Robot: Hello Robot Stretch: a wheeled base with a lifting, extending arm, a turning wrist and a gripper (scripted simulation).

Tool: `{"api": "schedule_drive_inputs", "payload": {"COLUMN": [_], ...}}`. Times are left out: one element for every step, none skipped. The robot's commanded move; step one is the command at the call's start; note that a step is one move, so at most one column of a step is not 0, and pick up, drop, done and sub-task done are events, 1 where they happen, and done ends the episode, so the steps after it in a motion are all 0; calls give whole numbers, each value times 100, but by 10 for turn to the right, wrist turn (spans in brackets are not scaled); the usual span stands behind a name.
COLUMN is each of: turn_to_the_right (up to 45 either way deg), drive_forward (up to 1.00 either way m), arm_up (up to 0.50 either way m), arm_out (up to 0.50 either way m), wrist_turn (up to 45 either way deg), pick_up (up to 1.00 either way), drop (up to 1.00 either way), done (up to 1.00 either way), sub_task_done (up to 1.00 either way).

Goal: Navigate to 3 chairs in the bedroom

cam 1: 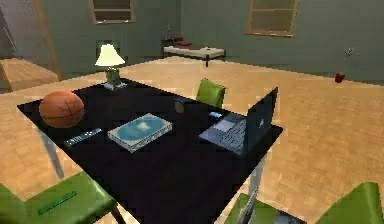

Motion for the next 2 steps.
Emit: {"api": "schedule_drive_inputs", "payload": {"turn_to_the_right": [-390, 0], "drive_forward": [0, 0], "arm_up": [0, 0], "arm_out": [0, 0], "wrist_turn": [0, 0], "pick_up": [0, 0], "drop": [0, 0], "done": [0, 100], "sub_task_done": [0, 0]}}
